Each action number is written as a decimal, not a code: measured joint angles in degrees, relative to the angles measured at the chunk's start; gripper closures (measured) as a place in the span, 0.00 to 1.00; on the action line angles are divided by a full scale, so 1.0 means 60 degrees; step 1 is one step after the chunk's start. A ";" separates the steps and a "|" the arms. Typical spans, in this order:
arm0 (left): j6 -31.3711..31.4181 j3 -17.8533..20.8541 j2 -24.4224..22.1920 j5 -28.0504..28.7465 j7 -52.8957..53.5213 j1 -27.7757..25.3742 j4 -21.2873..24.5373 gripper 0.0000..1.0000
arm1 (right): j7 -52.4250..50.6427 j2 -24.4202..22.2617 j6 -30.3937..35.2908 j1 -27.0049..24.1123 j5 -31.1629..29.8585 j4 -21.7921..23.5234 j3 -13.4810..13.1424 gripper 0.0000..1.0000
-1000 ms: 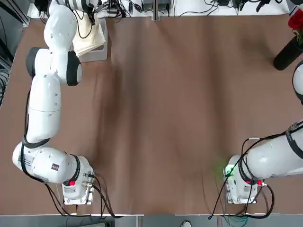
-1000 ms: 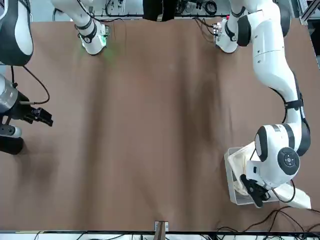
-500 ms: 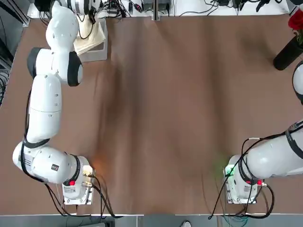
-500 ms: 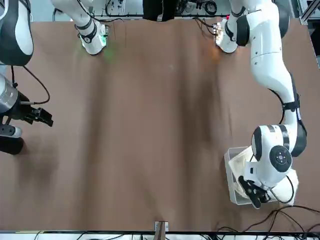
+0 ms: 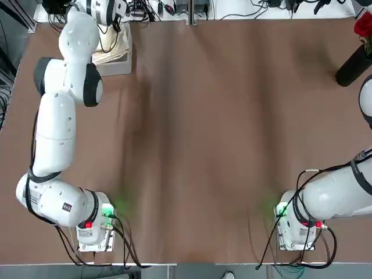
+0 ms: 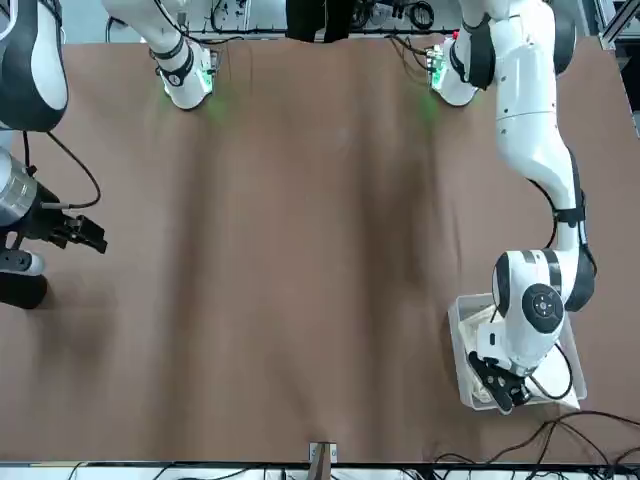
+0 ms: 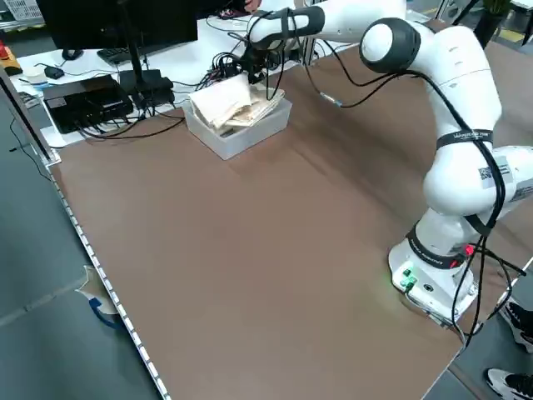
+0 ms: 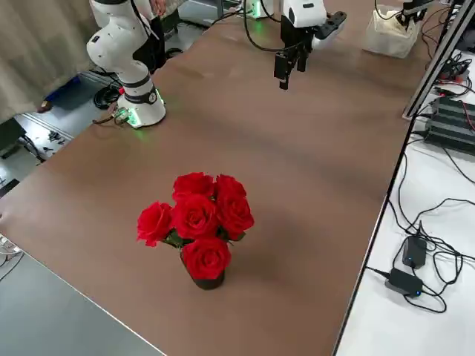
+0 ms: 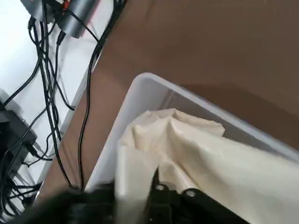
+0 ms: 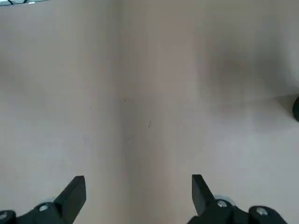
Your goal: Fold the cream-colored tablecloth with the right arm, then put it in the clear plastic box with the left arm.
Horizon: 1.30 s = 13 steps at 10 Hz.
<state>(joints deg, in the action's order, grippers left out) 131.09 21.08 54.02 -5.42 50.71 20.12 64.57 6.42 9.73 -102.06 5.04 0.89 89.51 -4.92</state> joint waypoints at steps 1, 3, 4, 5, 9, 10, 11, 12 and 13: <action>-0.0283 -0.0002 -0.0193 0.0010 -0.0254 0.0064 0.0091 0.57 | -0.0004 0.0000 -0.0042 0.0003 0.0000 0.0000 0.0002 0.00; -0.1068 -0.0004 -0.0615 0.0011 -0.0803 0.0188 0.0163 0.27 | -0.0021 0.0000 -0.0068 0.0003 0.0000 0.0000 0.0001 0.00; -0.1569 -0.0047 -0.0888 0.0011 -0.1060 0.0223 0.0171 0.11 | -0.0027 0.0000 -0.0072 0.0003 0.0000 -0.0001 0.0002 0.00; -0.2165 -0.0189 -0.1254 0.0011 -0.1359 0.0219 0.0172 0.00 | -0.0031 0.0000 -0.0076 0.0005 0.0000 -0.0001 0.0003 0.00; -0.3566 -0.0868 -0.3140 0.0025 -0.4723 0.0014 0.0217 0.00 | -0.0034 0.0000 -0.0080 0.0082 0.0000 -0.0003 0.0015 0.00; -0.4141 -0.1528 -0.3601 0.0025 -0.5422 -0.0397 0.0234 0.00 | -0.0034 0.0000 -0.0080 0.0112 0.0000 -0.0004 0.0016 0.00; -0.4858 -0.2316 -0.4070 0.0025 -0.6088 -0.1004 0.0243 0.00 | -0.0034 0.0000 -0.0081 0.0127 0.0000 -0.0005 0.0018 0.00; -0.5618 -0.2985 -0.4545 0.0025 -0.6691 -0.1613 0.0252 0.00 | -0.0034 0.0000 -0.0083 0.0129 0.0000 -0.0006 0.0017 0.00; -0.6269 -0.3306 -0.5009 0.0026 -0.7196 -0.1945 0.0268 0.00 | -0.0034 0.0001 -0.0083 0.0133 0.0000 -0.0007 0.0018 0.00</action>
<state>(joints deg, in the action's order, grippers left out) 93.47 1.24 23.96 -5.27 7.54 8.45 66.17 6.22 9.73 -102.56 5.84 0.89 89.47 -4.81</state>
